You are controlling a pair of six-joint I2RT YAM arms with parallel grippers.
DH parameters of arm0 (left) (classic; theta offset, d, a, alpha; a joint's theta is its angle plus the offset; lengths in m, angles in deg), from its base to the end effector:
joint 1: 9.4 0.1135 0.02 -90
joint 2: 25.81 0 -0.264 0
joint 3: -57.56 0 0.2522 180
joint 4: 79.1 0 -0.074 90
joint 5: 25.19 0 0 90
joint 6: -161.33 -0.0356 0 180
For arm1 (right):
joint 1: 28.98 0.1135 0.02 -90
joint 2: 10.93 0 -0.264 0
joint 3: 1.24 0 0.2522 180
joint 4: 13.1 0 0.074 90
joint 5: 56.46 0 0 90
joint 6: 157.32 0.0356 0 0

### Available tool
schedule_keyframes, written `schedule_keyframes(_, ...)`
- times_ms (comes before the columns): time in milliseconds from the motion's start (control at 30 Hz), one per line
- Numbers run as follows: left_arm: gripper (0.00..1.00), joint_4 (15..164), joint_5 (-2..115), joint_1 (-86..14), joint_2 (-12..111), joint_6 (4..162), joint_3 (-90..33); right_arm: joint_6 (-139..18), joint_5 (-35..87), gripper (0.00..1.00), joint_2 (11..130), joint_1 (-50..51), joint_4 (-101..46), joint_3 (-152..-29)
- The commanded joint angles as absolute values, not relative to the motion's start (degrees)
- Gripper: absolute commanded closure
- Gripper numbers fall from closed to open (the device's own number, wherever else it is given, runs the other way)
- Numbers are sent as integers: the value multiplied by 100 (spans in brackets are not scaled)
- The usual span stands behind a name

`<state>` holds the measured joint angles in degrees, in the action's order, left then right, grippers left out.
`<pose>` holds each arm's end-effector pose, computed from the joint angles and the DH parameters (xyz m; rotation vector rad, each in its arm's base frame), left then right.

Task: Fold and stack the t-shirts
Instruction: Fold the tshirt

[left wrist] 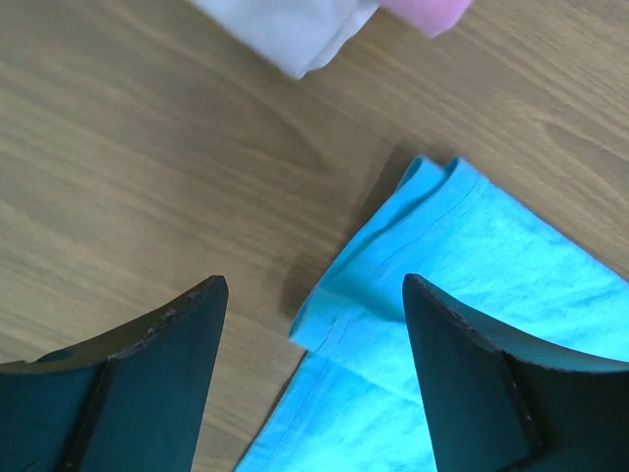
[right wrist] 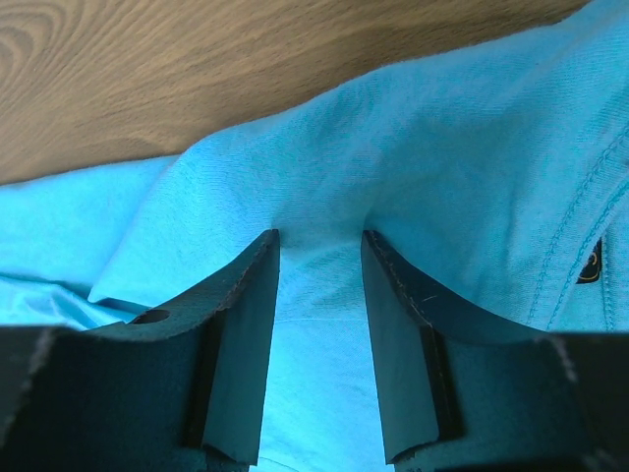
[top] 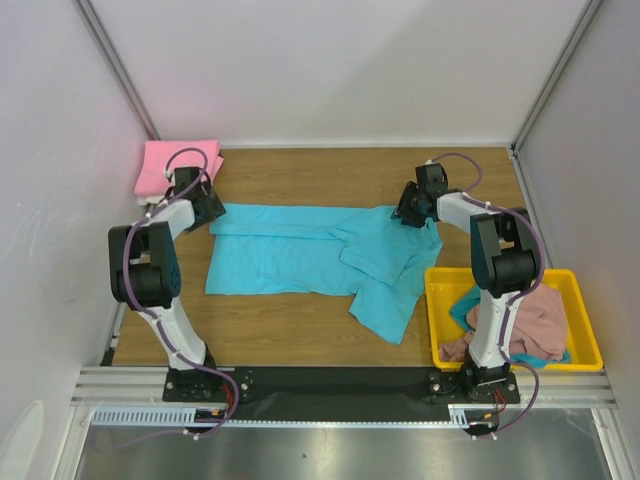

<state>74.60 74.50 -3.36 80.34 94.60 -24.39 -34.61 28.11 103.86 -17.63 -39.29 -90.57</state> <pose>0.3900 0.0473 0.1795 -0.6878 2.3373 0.0731 0.4173 0.0872 0.1589 0.4262 2.4843 0.4395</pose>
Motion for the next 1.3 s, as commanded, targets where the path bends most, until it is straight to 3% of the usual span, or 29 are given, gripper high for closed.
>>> schedule_keyframes(0,22,7063,7955,-553,8221,8830,-2984,-3550,3055,55,10333,-1809,-4303,-8927)
schedule_keyframes(600,23,6279,8669,-888,8538,8214,-3126,-3629,3055,56,10131,-1791,-4268,-8760)
schedule_keyframes(1267,25,6157,8326,-897,7158,8205,-2107,-3664,3072,57,9824,-1765,-4154,-8435)
